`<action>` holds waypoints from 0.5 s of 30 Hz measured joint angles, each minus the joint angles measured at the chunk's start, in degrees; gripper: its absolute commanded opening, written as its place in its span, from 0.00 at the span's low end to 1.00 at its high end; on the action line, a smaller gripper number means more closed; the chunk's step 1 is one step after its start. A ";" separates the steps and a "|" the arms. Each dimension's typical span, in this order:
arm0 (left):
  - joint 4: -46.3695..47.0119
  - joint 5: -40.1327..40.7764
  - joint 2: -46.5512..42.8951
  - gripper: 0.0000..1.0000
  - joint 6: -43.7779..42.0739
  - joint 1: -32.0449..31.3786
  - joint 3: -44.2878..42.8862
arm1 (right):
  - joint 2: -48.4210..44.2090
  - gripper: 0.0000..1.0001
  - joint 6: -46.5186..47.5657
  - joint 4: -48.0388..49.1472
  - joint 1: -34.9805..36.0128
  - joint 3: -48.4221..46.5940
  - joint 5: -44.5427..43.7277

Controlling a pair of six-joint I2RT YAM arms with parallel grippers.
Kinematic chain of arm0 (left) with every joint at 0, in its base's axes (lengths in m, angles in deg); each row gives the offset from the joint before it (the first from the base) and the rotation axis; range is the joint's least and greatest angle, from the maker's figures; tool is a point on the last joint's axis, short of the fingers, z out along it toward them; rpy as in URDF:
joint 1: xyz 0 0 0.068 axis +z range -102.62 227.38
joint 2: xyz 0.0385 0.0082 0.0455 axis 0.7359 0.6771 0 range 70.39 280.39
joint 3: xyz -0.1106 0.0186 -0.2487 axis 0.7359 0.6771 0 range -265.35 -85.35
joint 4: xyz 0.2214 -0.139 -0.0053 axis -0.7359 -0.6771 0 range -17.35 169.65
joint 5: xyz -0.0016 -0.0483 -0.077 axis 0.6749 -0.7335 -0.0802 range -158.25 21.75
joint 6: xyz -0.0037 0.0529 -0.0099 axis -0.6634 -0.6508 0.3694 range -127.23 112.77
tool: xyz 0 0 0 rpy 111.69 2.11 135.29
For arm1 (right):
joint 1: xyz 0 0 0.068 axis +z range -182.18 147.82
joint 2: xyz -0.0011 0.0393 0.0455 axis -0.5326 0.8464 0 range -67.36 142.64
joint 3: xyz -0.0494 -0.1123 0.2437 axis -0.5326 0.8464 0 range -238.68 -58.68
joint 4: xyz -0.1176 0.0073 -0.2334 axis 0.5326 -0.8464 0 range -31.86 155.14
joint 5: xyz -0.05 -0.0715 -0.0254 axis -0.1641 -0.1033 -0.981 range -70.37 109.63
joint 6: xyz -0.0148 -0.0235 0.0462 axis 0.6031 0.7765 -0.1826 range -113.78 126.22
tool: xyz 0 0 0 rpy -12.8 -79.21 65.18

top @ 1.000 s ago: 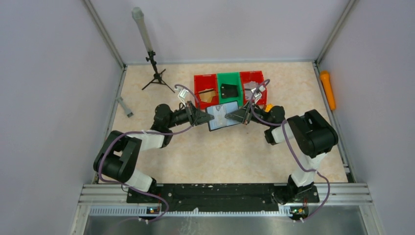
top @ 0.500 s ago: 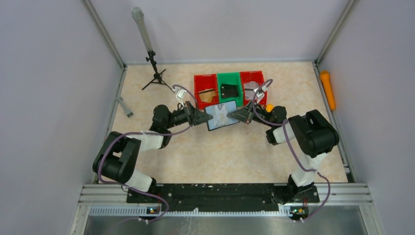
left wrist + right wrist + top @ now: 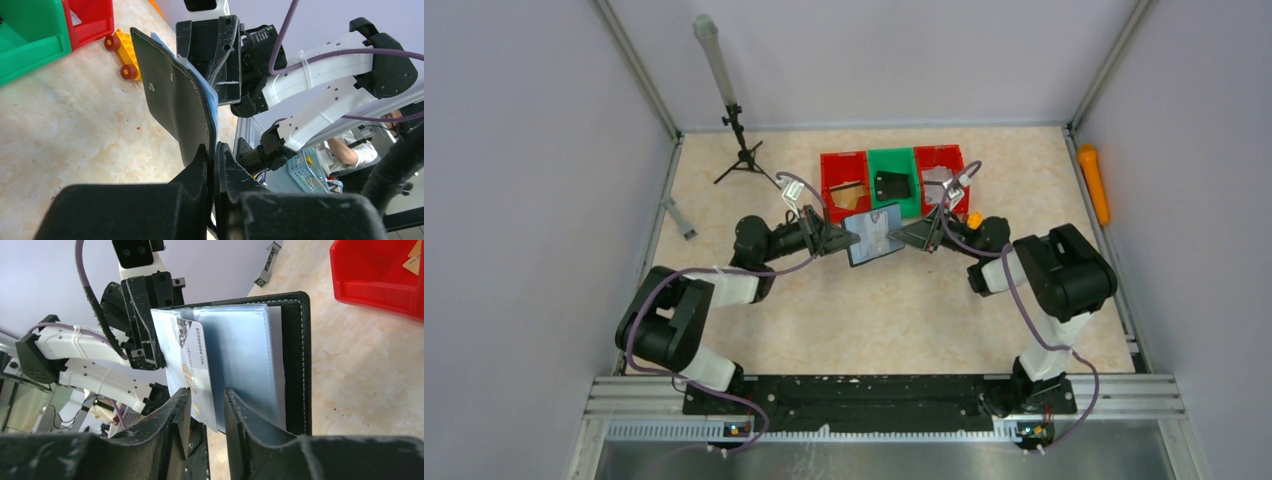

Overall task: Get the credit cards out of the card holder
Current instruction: Remove the credit card from the card holder.

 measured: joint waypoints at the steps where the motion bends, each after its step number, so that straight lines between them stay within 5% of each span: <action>1: 0.90 -0.22 0.37 0.00 0.46 0.00 0.00 | 0.00 0.37 0.13 0.11 0.09 0.00 0.02; 8: 6.10 -1.75 3.78 0.00 4.11 0.00 0.00 | 0.00 0.41 1.18 0.13 1.33 -0.07 0.52; 15: 4.70 -1.77 3.87 0.00 3.39 -0.04 -0.02 | -0.02 0.13 1.62 0.09 1.86 -0.11 0.96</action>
